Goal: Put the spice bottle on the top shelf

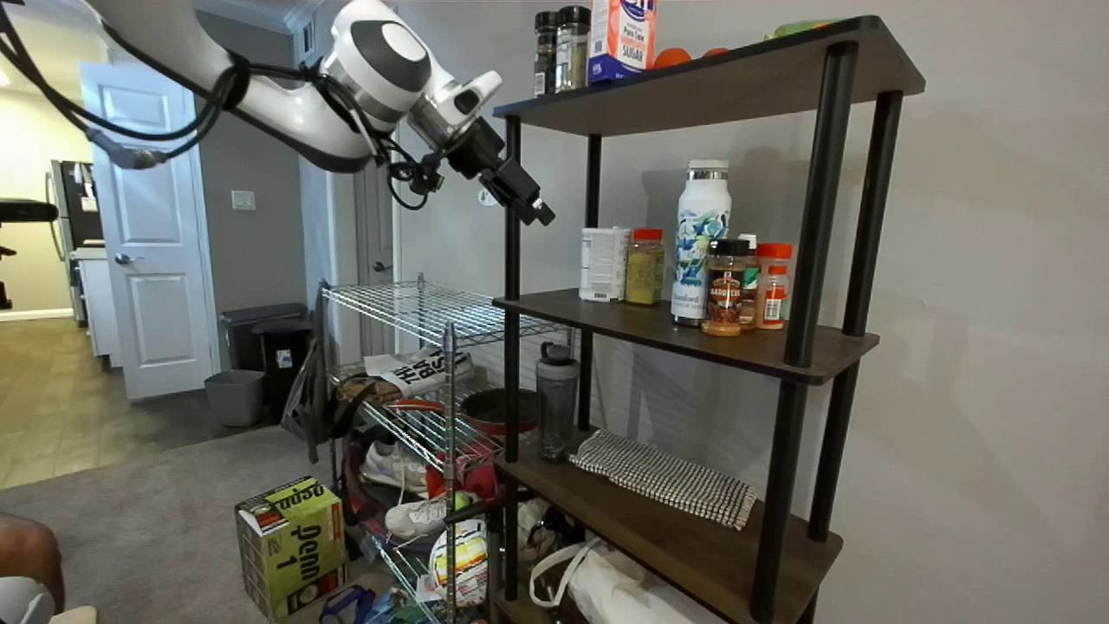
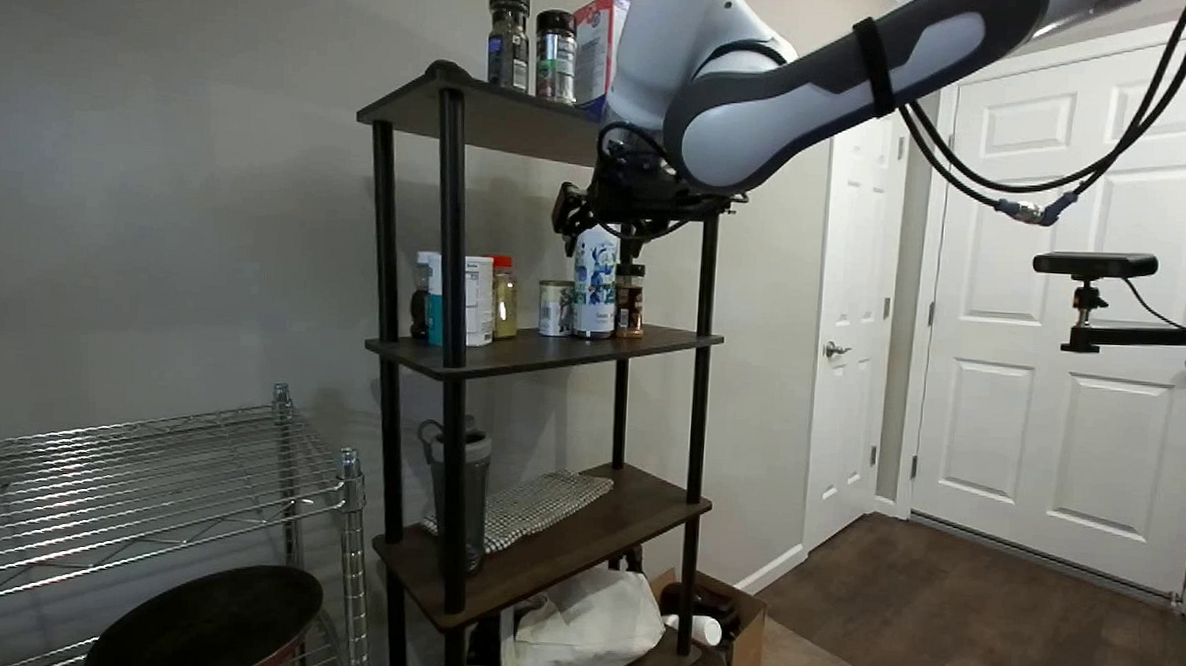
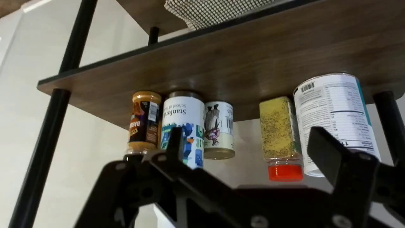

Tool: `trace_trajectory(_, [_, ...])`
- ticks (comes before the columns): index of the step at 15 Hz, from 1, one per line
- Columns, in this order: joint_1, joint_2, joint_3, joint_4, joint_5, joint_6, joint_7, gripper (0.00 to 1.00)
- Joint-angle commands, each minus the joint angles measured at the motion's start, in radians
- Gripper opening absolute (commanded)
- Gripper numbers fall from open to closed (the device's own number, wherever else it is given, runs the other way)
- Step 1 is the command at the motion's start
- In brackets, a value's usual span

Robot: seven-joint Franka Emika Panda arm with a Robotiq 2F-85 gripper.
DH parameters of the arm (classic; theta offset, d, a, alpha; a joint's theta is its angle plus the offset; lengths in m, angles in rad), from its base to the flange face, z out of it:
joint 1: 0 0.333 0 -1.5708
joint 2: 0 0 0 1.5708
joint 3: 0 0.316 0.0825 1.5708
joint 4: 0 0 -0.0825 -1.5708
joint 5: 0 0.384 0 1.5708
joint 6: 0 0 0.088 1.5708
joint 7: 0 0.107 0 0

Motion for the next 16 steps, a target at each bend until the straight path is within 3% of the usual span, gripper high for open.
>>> trace_trajectory(1, [0.032,0.105,-0.053,0.113,-0.106,0.057,-0.051,1.0])
trace_trajectory(8, [0.094,0.275,-0.149,0.306,-0.245,0.099,-0.041,1.0])
trace_trajectory(16, [0.143,0.456,-0.212,0.487,-0.201,0.104,-0.066,1.0])
